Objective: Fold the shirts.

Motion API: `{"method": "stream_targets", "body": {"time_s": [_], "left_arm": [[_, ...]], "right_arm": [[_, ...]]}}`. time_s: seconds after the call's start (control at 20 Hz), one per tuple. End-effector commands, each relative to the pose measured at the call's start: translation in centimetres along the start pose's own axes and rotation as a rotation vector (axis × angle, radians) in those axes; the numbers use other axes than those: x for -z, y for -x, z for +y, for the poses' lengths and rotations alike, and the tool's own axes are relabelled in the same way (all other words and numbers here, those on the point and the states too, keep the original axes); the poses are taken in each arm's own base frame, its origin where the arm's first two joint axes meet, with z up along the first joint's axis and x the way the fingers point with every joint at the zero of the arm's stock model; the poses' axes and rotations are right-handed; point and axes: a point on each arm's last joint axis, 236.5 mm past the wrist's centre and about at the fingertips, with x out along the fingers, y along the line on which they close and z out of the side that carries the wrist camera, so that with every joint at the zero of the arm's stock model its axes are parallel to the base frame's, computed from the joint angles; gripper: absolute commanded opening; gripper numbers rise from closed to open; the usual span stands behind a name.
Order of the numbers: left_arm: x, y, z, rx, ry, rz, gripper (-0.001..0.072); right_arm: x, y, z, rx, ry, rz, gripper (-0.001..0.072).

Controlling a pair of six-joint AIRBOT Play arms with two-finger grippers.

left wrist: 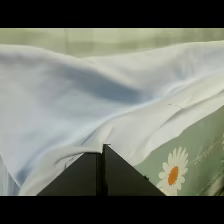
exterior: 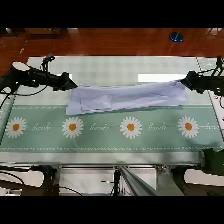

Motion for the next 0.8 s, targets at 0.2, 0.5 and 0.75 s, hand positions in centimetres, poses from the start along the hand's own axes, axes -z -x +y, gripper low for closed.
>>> {"method": "stream_targets", "body": {"time_s": [0.2,0.5,0.75], "left_arm": [[0.1,-2.6,2.7,-0.002,0.051,0.053,0.0024],[0.1,-3.1,3.2,-0.006,0.062,0.055,0.0037],[-0.2,-1.9,2.9,0.007,0.058,0.057,0.0626]], "right_arm": [[2.2,-3.7,-3.6,0.088,0.032,0.087,0.0028],[2.8,-3.5,-5.5,0.162,0.075,0.118,0.003],[1.9,-2.3,-2.6,0.085,0.113,0.086,0.0471]]}}
